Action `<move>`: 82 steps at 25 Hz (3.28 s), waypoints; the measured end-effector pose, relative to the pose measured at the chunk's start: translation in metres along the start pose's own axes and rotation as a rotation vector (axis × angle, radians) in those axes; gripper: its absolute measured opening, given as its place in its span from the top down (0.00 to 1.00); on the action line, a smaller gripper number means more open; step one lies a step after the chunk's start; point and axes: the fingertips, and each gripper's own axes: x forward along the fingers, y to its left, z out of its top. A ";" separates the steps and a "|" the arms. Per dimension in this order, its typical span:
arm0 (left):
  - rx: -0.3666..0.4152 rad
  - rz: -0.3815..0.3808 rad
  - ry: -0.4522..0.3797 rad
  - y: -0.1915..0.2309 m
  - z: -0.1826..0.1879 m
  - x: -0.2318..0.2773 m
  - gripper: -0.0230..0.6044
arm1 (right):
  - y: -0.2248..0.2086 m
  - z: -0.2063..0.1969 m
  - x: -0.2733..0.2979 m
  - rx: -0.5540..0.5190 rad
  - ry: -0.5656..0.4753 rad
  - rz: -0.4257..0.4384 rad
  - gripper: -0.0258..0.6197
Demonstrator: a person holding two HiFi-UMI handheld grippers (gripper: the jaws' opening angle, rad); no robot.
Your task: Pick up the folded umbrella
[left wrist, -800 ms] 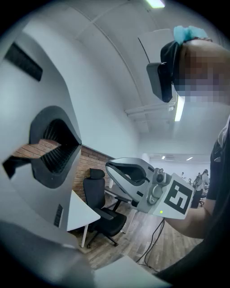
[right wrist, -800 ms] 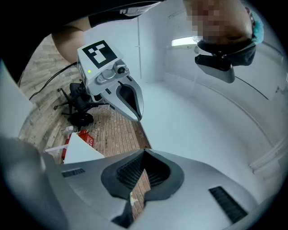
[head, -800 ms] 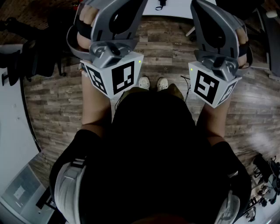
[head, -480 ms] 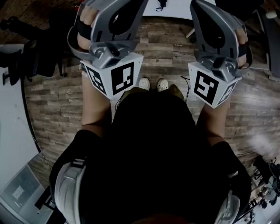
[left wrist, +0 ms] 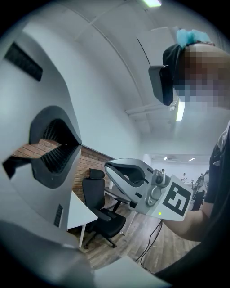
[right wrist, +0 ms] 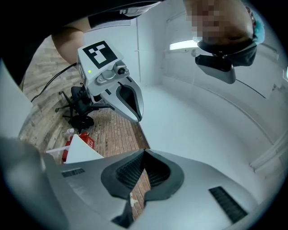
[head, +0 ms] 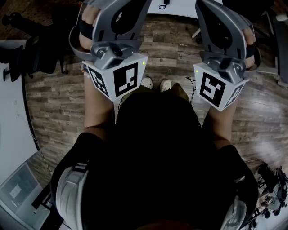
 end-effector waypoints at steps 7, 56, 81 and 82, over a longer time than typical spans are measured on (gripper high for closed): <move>0.004 0.026 0.017 -0.013 0.014 0.001 0.95 | 0.002 -0.016 -0.016 0.022 -0.030 -0.006 0.92; -0.033 -0.045 0.004 -0.033 -0.127 0.153 0.95 | 0.019 -0.134 0.152 0.062 0.054 0.004 0.91; -0.082 -0.143 -0.119 -0.041 -0.232 0.283 0.95 | 0.027 -0.218 0.289 0.095 0.140 0.015 0.92; -0.083 -0.144 -0.122 -0.041 -0.235 0.286 0.95 | 0.028 -0.220 0.292 0.096 0.143 0.018 0.92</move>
